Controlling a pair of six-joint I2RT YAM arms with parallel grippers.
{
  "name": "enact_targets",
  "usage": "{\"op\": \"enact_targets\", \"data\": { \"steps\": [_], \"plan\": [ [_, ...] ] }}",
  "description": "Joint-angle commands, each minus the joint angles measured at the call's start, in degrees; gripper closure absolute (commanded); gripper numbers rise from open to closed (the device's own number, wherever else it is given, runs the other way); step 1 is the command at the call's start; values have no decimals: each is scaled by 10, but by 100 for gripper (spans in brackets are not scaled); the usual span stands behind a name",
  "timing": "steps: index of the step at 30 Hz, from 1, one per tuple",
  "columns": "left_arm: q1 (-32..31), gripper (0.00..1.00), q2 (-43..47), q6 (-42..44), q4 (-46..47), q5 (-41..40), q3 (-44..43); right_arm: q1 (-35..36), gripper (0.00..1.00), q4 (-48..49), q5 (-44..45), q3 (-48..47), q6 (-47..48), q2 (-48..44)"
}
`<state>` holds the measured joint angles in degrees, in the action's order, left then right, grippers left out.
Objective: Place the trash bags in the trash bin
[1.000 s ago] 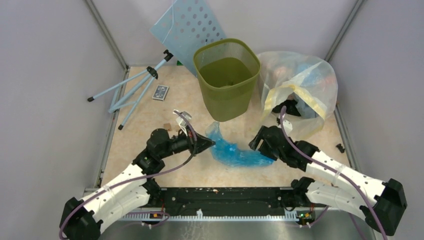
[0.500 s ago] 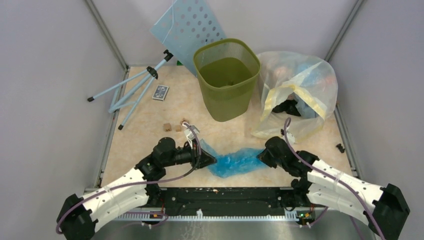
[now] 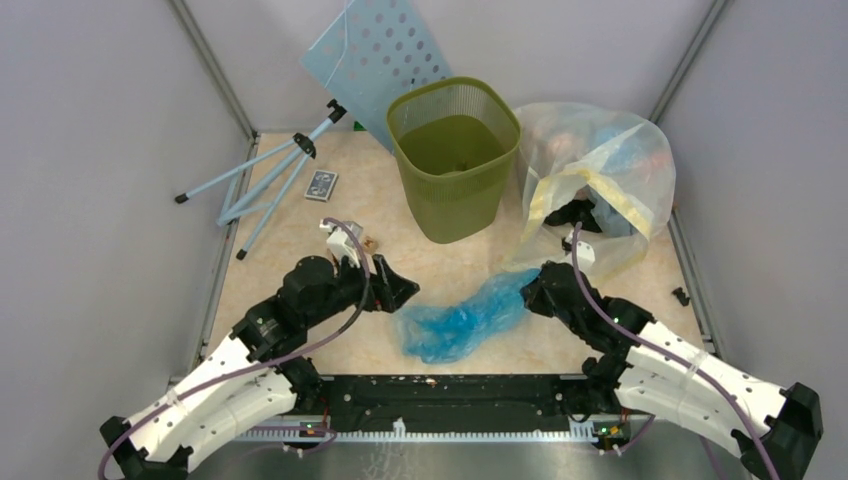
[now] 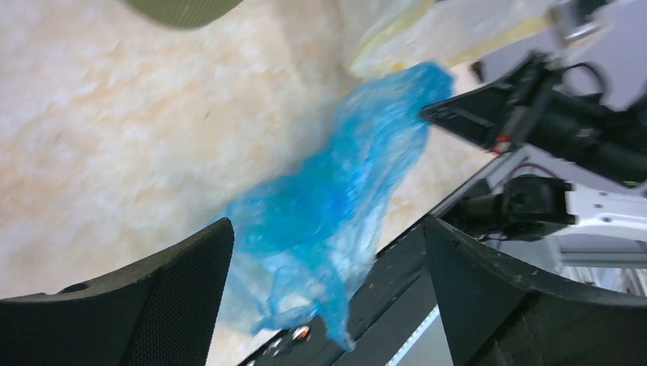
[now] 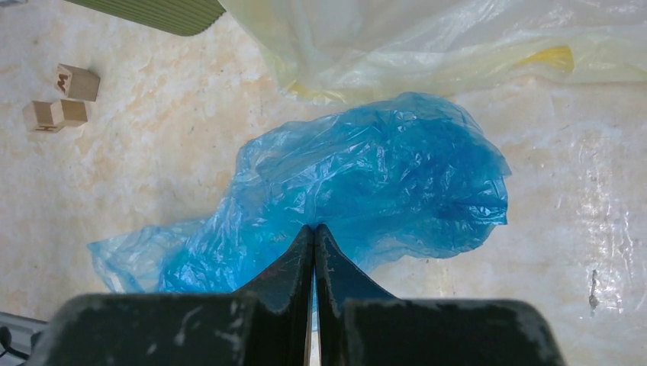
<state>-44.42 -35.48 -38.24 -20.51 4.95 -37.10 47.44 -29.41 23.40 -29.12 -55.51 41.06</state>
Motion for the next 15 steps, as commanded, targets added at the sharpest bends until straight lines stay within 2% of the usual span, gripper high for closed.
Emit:
{"op": "enact_targets", "data": {
  "steps": [1,7,10,15],
  "plan": [
    [-1,1,-12,-49,-108,-64,3,-2,100,2,10,-21,47,-8],
    [-1,4,-49,-51,-76,29,56,-2,100,29,-30,12,68,-19],
    [-1,4,-80,-32,-39,51,73,-2,91,48,-46,22,93,-27],
    [-1,3,-140,-45,6,76,106,-2,51,50,-79,16,133,-27]
  ]
}}
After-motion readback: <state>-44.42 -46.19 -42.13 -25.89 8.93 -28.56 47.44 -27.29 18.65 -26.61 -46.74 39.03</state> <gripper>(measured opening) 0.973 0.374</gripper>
